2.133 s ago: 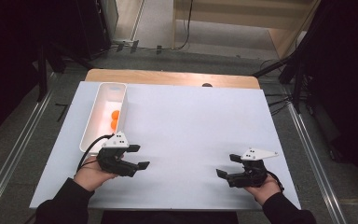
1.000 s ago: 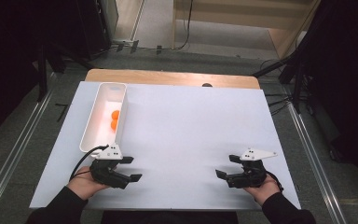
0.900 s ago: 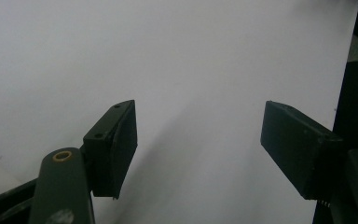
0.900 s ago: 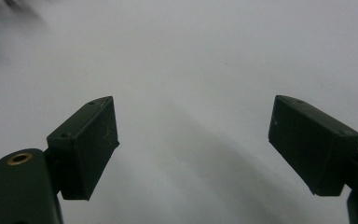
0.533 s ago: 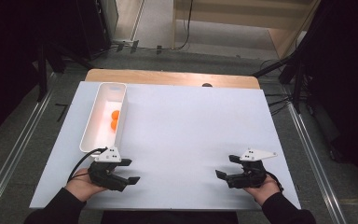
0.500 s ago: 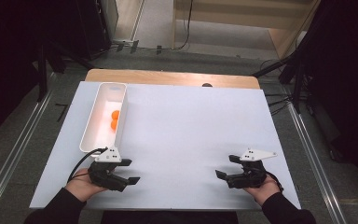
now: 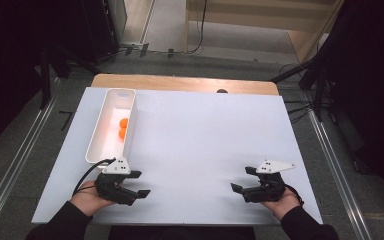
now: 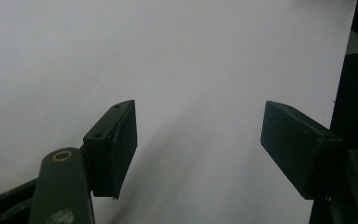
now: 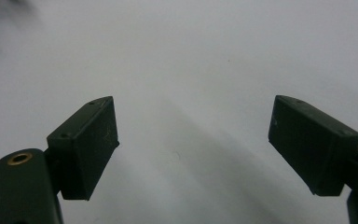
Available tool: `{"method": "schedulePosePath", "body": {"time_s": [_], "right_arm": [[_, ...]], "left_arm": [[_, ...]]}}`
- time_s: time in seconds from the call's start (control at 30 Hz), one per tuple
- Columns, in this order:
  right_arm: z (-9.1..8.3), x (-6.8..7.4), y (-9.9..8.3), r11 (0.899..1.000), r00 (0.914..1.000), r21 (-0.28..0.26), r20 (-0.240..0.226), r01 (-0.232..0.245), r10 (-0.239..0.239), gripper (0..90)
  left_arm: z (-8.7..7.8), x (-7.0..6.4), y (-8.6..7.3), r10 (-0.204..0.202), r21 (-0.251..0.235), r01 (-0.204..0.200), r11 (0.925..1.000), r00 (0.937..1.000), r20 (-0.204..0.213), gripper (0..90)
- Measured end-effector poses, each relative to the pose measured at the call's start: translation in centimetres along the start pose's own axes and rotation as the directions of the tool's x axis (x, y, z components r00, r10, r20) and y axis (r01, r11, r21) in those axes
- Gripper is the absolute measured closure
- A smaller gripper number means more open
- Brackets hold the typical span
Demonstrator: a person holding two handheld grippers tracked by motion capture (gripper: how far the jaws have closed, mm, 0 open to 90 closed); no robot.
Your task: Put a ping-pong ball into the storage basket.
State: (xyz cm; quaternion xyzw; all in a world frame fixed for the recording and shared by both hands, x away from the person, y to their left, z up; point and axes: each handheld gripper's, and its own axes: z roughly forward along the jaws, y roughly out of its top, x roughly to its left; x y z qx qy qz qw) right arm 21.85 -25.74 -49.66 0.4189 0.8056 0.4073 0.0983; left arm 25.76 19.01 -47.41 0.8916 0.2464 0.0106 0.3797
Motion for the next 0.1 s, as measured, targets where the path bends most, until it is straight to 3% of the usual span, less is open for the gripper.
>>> {"method": "schedulePosePath", "body": {"time_s": [0.1], "right_arm": [[0.06,0.03,-0.02,1.000,1.0000,0.004,-0.002,0.000,0.000,14.3]], "left_arm": [[-0.01,0.01,0.00,-0.002,0.001,0.002,1.0000,1.0000,-0.002,27.8]]}}
